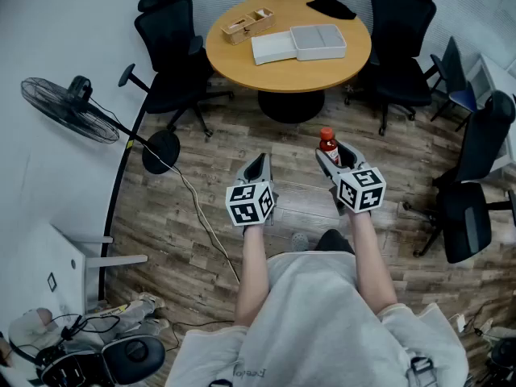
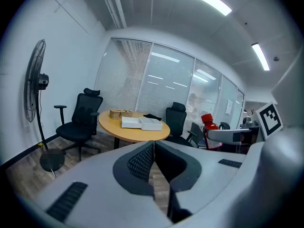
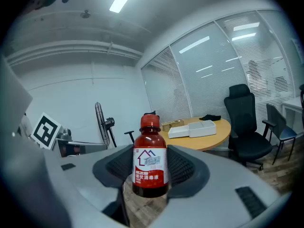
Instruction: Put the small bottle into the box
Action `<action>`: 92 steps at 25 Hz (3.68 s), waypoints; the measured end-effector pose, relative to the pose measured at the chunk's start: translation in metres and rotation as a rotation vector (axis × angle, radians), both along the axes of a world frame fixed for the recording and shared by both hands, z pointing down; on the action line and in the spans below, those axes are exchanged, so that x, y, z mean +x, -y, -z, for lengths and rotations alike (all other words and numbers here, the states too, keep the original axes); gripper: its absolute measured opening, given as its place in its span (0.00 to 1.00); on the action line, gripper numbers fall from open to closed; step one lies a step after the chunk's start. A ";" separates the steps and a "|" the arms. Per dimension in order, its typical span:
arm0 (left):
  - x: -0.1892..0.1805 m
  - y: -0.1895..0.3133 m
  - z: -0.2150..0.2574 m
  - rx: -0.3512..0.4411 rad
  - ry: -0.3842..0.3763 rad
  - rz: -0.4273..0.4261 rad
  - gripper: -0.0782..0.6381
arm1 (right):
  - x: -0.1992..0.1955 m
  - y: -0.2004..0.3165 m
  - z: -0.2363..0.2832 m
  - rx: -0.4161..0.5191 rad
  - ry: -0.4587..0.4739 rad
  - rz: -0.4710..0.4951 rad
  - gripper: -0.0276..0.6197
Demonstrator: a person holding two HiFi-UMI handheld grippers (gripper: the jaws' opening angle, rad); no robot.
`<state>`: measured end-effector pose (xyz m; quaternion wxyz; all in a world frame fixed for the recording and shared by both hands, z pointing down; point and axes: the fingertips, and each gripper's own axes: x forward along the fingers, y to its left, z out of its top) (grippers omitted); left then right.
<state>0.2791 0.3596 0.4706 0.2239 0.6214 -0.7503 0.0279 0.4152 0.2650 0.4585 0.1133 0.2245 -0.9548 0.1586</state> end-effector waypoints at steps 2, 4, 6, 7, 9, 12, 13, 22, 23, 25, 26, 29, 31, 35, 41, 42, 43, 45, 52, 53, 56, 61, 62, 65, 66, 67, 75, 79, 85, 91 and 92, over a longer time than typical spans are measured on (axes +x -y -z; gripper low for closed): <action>-0.006 0.001 0.002 0.005 0.002 0.001 0.15 | -0.006 0.000 0.001 0.002 0.001 0.002 0.39; -0.013 0.002 0.004 0.007 0.006 0.001 0.15 | -0.011 0.001 0.001 0.003 0.001 0.002 0.39; -0.020 0.003 0.007 0.008 0.009 0.003 0.15 | -0.016 0.003 0.003 0.006 0.000 -0.002 0.39; -0.023 0.003 0.007 0.007 0.009 0.004 0.15 | -0.018 0.004 0.004 0.006 0.002 -0.005 0.39; -0.027 0.001 0.006 0.000 0.009 0.003 0.15 | -0.020 0.006 0.005 0.003 0.013 -0.013 0.39; -0.039 -0.004 0.000 -0.008 -0.002 0.028 0.15 | -0.027 0.010 0.007 -0.001 0.026 -0.015 0.39; -0.045 -0.005 -0.001 -0.006 -0.009 0.045 0.15 | -0.030 0.012 0.006 -0.001 0.024 -0.012 0.39; -0.099 0.004 -0.003 0.019 -0.013 0.117 0.15 | -0.075 0.052 -0.004 -0.023 0.024 0.004 0.39; -0.107 0.007 -0.004 0.017 -0.006 0.119 0.15 | -0.085 0.059 -0.004 -0.023 0.024 0.011 0.39; -0.125 0.013 -0.007 0.003 0.007 0.122 0.15 | -0.107 0.076 -0.005 -0.025 0.027 0.021 0.39; -0.134 0.016 -0.009 -0.007 0.010 0.127 0.15 | -0.118 0.085 -0.006 -0.028 0.028 0.023 0.39; -0.165 0.022 -0.013 -0.036 0.006 0.163 0.15 | -0.147 0.112 -0.006 -0.045 0.032 0.016 0.39; -0.189 0.029 -0.013 -0.045 -0.001 0.192 0.15 | -0.164 0.126 -0.005 -0.052 0.037 0.005 0.39; -0.230 0.063 -0.017 -0.062 -0.014 0.204 0.15 | -0.195 0.159 -0.011 -0.071 0.030 -0.001 0.39; -0.257 0.131 -0.017 -0.100 -0.005 0.144 0.15 | -0.213 0.214 -0.015 -0.104 0.051 -0.050 0.39; -0.261 0.141 -0.017 -0.104 -0.001 0.133 0.15 | -0.215 0.223 -0.014 -0.109 0.059 -0.059 0.39; -0.265 0.151 -0.017 -0.107 0.002 0.124 0.15 | -0.217 0.232 -0.014 -0.112 0.065 -0.067 0.39; -0.273 0.170 -0.019 -0.116 0.006 0.108 0.15 | -0.221 0.248 -0.015 -0.116 0.071 -0.081 0.39; -0.297 0.231 -0.015 -0.130 0.043 0.042 0.15 | -0.243 0.301 -0.023 -0.139 0.101 -0.122 0.39; -0.300 0.237 -0.015 -0.134 0.048 0.037 0.15 | -0.246 0.306 -0.025 -0.145 0.104 -0.122 0.39; -0.310 0.252 -0.015 -0.145 0.064 0.029 0.15 | -0.256 0.321 -0.028 -0.157 0.114 -0.120 0.39; -0.328 0.262 -0.011 -0.143 0.079 0.047 0.15 | -0.267 0.334 -0.031 -0.159 0.124 -0.115 0.39; -0.330 0.263 -0.012 -0.143 0.078 0.050 0.15 | -0.268 0.335 -0.031 -0.161 0.125 -0.115 0.39; -0.330 0.263 -0.016 -0.145 0.068 0.053 0.15 | -0.268 0.332 -0.036 -0.167 0.118 -0.109 0.39; -0.329 0.263 -0.018 -0.149 0.065 0.049 0.15 | -0.266 0.330 -0.038 -0.169 0.114 -0.109 0.39; -0.328 0.264 -0.021 -0.156 0.065 0.041 0.15 | -0.264 0.328 -0.040 -0.171 0.112 -0.111 0.39; -0.321 0.306 -0.022 -0.159 0.089 -0.054 0.15 | -0.246 0.336 -0.043 -0.157 0.107 -0.166 0.39; -0.314 0.337 -0.017 -0.155 0.124 -0.146 0.15 | -0.232 0.357 -0.038 -0.142 0.139 -0.253 0.39; -0.327 0.390 -0.020 -0.132 0.102 -0.237 0.15 | -0.229 0.385 -0.040 -0.131 0.137 -0.362 0.39; -0.340 0.447 -0.026 -0.126 0.087 -0.339 0.15 | -0.235 0.410 -0.050 -0.136 0.105 -0.462 0.39; -0.345 0.457 -0.028 -0.130 0.088 -0.355 0.15 | -0.238 0.415 -0.051 -0.135 0.099 -0.480 0.39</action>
